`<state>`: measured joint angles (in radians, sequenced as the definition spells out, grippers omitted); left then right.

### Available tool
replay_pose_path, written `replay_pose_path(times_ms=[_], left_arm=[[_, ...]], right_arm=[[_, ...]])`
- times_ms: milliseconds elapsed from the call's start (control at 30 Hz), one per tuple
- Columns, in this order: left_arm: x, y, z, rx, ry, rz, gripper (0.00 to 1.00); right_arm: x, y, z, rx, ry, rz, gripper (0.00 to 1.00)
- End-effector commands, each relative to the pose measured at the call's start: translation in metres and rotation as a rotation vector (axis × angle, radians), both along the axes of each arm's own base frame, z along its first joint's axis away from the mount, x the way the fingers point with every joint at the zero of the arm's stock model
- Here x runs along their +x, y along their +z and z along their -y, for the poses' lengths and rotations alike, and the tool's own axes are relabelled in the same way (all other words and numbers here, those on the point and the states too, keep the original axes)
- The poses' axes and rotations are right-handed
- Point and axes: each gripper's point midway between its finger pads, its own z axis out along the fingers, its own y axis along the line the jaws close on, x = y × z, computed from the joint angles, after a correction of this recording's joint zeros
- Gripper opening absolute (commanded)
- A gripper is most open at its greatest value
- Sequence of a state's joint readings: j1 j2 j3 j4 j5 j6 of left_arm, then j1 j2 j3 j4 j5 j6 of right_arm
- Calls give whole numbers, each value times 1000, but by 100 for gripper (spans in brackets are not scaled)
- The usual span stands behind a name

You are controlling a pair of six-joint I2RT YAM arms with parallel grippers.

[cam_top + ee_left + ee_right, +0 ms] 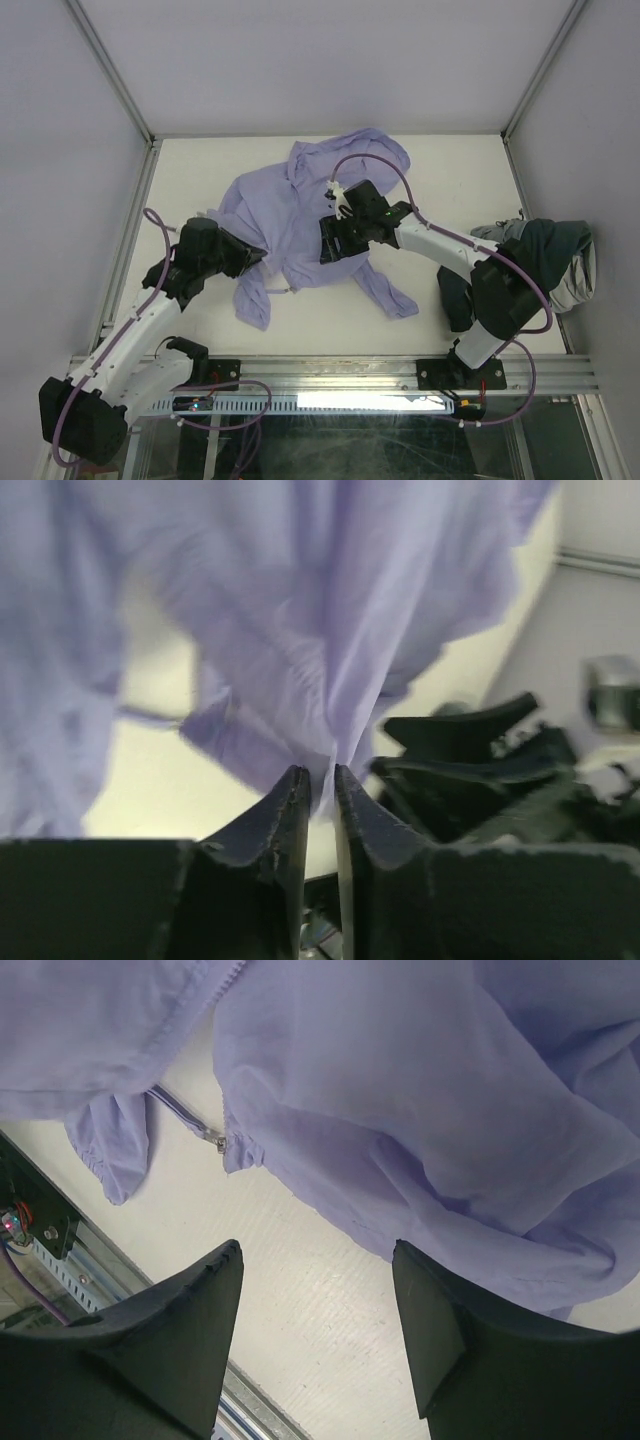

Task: Zip up the jacket

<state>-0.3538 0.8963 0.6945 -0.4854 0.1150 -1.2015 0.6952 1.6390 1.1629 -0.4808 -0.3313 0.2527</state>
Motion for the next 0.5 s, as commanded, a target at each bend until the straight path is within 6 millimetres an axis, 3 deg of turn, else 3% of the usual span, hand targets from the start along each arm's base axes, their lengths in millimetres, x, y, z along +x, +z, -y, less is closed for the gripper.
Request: replay_pose_path(times_ms=[0,167,267,367,467], left_arm=[[-20,-14,-29,77,120,-59,23],[-23,0,-54,313,72,-30,44],[-7,19,-52,424,-27,20,50],[15,40,-28,431,-173,90,50],[35,44,10,361,-338,133,50]], right_arm=[[7,25,-12,80,16,63,64],[6,28,-22,110,54,39,64],[10,25,-26,107,55,38,62],[17,16,-24,83,36,42,61],[24,2,-21,67,12,23,61]])
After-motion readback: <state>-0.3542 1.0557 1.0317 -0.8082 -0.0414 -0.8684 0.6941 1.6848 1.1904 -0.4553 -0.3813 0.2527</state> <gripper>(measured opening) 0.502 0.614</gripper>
